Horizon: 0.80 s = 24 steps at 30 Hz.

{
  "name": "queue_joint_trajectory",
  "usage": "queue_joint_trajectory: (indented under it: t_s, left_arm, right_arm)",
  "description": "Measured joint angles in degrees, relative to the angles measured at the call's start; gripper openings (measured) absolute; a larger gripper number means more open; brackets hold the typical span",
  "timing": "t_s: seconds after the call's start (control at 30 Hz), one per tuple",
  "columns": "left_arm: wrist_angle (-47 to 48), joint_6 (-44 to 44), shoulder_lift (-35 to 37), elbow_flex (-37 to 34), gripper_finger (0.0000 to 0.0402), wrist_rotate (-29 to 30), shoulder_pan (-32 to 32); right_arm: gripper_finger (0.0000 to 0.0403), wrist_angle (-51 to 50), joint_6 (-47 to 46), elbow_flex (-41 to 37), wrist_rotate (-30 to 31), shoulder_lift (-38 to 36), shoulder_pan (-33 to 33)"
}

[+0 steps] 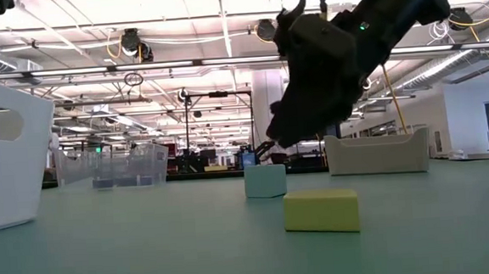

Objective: Sort & place blocks by color
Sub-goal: Put the light blue block into the white bin

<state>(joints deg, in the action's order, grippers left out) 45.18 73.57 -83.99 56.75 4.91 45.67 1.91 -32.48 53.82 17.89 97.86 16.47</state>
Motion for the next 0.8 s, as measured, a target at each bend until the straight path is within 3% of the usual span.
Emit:
queue_joint_trajectory:
  t_s: [0.27,0.57,0.7,0.8]
  left_arm:
    - [0.0,-1.3,0.0,0.0,0.0337,0.2,0.0]
    - [0.0,-2.4,0.0,0.0,0.0337,4.1,0.0]
    - [0.0,-2.4,0.0,0.0,0.0337,5.3,0.0]
    - [-0.4,-2.4,0.0,0.0,0.0337,5.3,0.0]
  right_arm:
    - [0.0259,1.8,-10.0,2.4,0.0,5.5,0.9]
    - [0.0277,7.1,-10.5,2.5,0.4,11.3,1.3]
    - [0.0257,6.8,-9.3,2.6,1.5,12.0,1.3]
    - [0.0218,6.8,-8.8,2.6,2.2,12.1,1.3]
